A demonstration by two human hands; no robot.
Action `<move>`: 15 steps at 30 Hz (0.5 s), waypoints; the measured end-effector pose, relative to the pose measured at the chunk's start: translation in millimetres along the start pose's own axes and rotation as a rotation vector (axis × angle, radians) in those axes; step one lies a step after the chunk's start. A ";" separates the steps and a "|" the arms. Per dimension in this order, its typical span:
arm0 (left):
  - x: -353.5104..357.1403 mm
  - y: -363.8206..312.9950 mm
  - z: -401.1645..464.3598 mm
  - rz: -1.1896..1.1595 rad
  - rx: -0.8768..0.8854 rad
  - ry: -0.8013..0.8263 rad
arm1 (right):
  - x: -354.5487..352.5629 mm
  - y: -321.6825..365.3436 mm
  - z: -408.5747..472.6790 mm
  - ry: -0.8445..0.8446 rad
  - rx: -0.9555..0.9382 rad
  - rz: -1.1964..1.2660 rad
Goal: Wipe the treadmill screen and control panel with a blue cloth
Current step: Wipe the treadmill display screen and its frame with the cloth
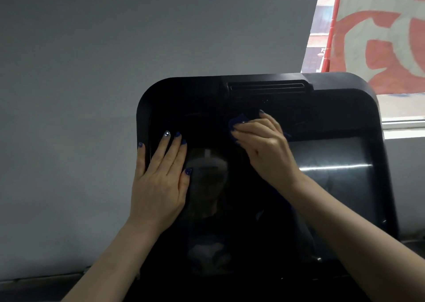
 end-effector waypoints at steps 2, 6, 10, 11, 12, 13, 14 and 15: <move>-2.7 -6.4 1.7 0.024 0.043 -0.008 | 0.6 0.4 -1.1 0.054 -0.019 0.015; -2.9 -20.5 8.9 0.006 0.118 -0.002 | -11.4 -11.1 -10.0 0.112 -0.044 -0.021; 3.2 -22.0 7.5 0.019 0.124 0.025 | -22.8 -23.1 -10.8 0.037 0.019 -0.034; 4.1 -21.6 7.2 0.016 0.120 0.025 | -19.0 -21.3 -7.6 0.025 0.025 -0.024; 4.4 -21.6 7.0 0.011 0.117 0.025 | -13.3 -17.9 -4.4 0.022 0.027 -0.010; 4.6 -21.4 7.0 0.006 0.114 0.025 | -7.3 -14.0 -2.7 0.028 0.023 0.004; 4.6 -20.7 6.8 0.002 0.110 0.026 | -2.4 -10.7 -3.1 0.042 0.015 0.014; 4.6 -19.8 6.7 0.001 0.108 0.027 | -1.0 -9.3 -5.1 0.059 0.002 0.019</move>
Point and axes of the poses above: each hand's wrist, its own z-axis towards the middle knuckle, its own x-axis out of the palm, y = z × x, the point moved 9 cm from there along z, towards the middle knuckle, and after that the axes turned 5 degrees about z, right-handed, at the moved point
